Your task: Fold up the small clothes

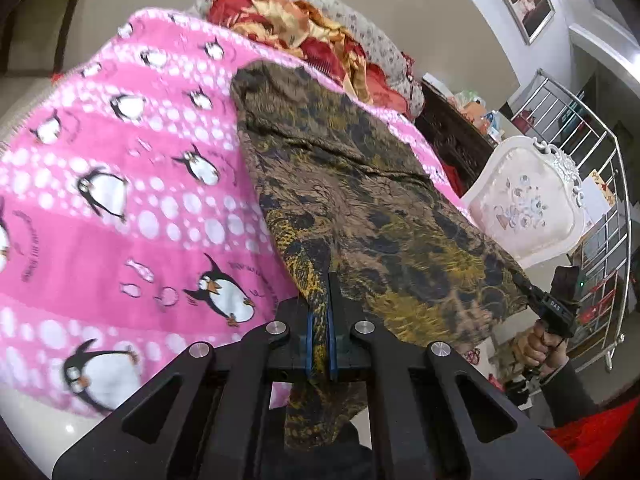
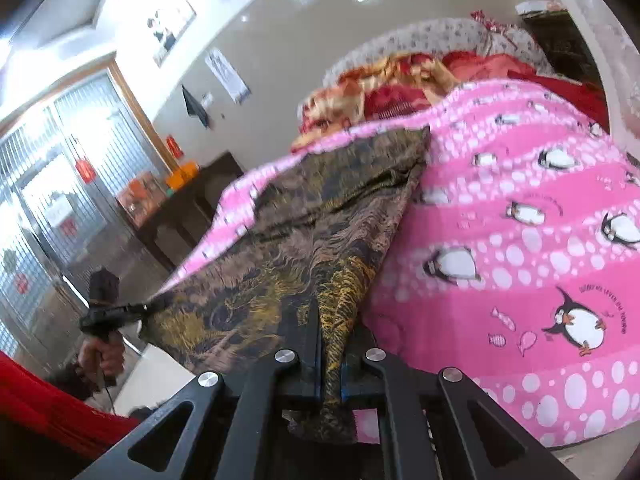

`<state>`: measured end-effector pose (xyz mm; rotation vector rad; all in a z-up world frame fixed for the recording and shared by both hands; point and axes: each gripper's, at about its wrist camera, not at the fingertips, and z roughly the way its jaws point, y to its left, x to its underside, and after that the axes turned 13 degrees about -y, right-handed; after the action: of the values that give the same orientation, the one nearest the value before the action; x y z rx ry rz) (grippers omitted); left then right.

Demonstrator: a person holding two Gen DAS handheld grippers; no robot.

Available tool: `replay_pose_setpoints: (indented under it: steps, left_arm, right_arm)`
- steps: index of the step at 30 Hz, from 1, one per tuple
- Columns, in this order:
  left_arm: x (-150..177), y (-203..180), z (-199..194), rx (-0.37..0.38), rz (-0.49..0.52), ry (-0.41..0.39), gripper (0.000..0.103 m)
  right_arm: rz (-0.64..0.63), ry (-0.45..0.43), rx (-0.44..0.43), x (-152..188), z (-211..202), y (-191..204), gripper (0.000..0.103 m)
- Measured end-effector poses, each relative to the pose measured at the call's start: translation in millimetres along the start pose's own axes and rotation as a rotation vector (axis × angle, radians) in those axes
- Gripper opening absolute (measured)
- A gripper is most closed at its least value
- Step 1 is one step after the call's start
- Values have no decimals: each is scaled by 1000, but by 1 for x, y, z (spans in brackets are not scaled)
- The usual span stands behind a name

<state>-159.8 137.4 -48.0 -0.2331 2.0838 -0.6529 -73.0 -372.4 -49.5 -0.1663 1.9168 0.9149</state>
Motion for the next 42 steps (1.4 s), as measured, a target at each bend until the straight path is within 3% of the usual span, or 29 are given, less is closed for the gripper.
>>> replay_pose_setpoints:
  steps: [9,14,18,22,23,25,26,27,30,34,39,40,42]
  left_arm:
    - [8,-17,-65,46,30,1,4]
    - [-10,-13,-49,37,17,-26,4]
    - [-20,-16,-19,46,46,7,4]
    - [-9,-17,-14,59,68,43,4]
    - [-4,-14,-13,54,63,53,4]
    - [5,-7,-11,33,36,72,4]
    - [9,-2,-9,22,20,80,4]
    - [14,2,-8,14,6,87,4]
    - [19,6,-7,4,-14,90,4]
    - [19,2,-4,1,0,90,4]
    - [14,0,-6,-5,8,76,4]
    - [14,0,-7,-7,6,74,4]
    - [15,1,-7,-9,4,76,4]
  right_arm:
    - [19,-45,-33,-4,-66,26,5]
    - [21,-133,11,-25,-89,21,4]
    - [-9,-38,107,-38,-55,10,4]
    - [-54,96,156,-16,-33,7,4]
    - [-48,123,156,-5,-31,6,7]
    - [-33,188,160,25,-29,4,25]
    - [-26,209,164,40,-30,5,45]
    - [-16,221,166,56,-32,5,54]
    - [22,264,147,87,-33,5,54]
    - [89,258,104,109,-19,-18,54]
    - [234,250,-49,125,4,-50,53]
    - [254,252,-75,128,5,-52,51]
    - [256,264,-156,130,2,-46,23]
